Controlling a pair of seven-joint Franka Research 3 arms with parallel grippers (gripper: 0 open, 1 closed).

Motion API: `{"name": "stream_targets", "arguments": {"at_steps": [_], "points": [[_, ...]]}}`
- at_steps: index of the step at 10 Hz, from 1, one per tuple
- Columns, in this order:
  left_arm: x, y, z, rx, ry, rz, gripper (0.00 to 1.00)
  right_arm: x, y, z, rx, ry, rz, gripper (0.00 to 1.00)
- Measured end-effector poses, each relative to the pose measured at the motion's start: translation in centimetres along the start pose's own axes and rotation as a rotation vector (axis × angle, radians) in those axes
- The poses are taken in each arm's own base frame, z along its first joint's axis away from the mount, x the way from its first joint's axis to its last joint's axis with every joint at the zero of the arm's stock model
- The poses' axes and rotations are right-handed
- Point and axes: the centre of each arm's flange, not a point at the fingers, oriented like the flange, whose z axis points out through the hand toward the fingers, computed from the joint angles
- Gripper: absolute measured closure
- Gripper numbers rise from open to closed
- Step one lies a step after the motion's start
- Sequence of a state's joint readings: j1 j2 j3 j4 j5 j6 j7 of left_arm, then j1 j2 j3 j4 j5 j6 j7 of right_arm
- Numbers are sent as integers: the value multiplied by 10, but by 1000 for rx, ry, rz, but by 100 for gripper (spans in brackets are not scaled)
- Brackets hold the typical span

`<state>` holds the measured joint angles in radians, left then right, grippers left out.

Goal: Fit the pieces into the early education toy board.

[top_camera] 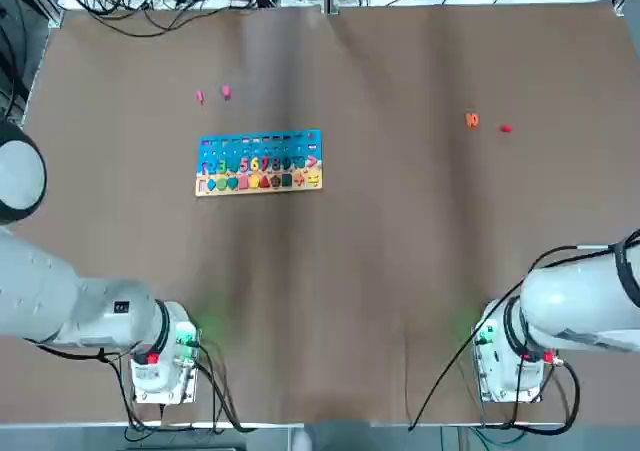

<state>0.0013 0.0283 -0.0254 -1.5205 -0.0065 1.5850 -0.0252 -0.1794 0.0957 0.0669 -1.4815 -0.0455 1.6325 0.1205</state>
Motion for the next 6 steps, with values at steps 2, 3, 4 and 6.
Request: {"name": "stream_targets", "arguments": {"at_steps": [2, 3, 4, 6], "points": [[0, 0, 0, 0, 0, 0, 0, -1, 1, 1, -1, -9, 1, 1], [0, 0, 0, 0, 0, 0, 0, -2, 3, 1, -3, -17, 5, 1], [0, 0, 3, 0, -8, 0, 3, -2, 6, 2, -4, -20, 10, 1], [-6, -1, 33, 2, -76, -3, 12, -2, 7, 2, -2, -22, 13, 1]]}}
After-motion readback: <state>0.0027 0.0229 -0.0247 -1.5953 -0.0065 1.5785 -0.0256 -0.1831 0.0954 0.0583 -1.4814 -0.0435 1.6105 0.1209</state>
